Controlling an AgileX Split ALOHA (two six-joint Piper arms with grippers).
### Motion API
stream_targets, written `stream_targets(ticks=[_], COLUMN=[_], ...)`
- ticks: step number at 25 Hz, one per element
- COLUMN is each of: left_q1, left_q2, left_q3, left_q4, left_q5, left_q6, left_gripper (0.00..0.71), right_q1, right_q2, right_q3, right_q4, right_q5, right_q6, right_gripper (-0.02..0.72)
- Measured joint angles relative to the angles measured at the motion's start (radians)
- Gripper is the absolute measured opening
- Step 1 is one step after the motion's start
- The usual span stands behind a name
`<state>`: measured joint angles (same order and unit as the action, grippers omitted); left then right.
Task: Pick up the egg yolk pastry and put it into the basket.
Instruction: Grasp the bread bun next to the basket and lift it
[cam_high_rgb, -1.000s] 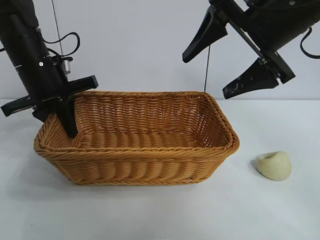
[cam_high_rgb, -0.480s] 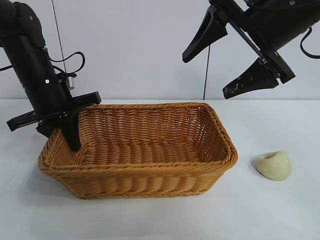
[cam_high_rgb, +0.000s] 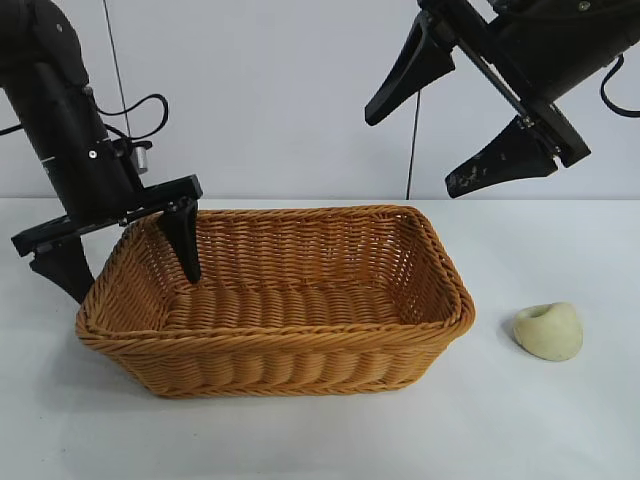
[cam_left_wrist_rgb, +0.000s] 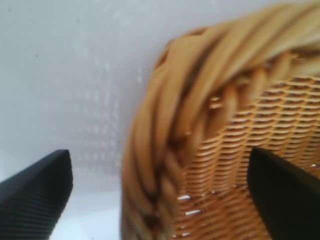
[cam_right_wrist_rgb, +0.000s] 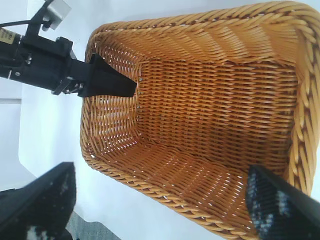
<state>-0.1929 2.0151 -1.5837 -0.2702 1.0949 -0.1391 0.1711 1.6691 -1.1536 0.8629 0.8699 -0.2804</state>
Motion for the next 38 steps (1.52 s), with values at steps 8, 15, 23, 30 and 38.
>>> stream_targets(ticks=[8, 15, 23, 30, 38], left_q1=[0.014, 0.129, 0.160, 0.139, 0.138], left_q2=[-0.043, -0.043, -0.057, -0.204, -0.508], left_q3=[-0.012, -0.012, -0.012, -0.004, 0.245], left_q4=[0.159, 0.239, 0.270, 0.261, 0.261], left_q5=[0.030, 0.076, 0.112, 0.113, 0.114], left_q6=[-0.026, -0.003, 0.047, 0.060, 0.060], left_gripper=[0.692, 0.692, 0.692, 0.692, 0.692], right_q1=[0.000, 0.000, 0.000, 0.000, 0.000], right_q2=[0.000, 0.000, 0.000, 0.000, 0.000], right_q3=[0.000, 0.000, 0.000, 0.000, 0.000], right_q4=[0.000, 0.000, 0.000, 0.000, 0.000], right_q5=[0.002, 0.002, 0.002, 0.002, 0.002], right_q6=[0.000, 0.000, 0.000, 0.000, 0.000], right_gripper=[0.655, 0.655, 0.655, 0.655, 0.655])
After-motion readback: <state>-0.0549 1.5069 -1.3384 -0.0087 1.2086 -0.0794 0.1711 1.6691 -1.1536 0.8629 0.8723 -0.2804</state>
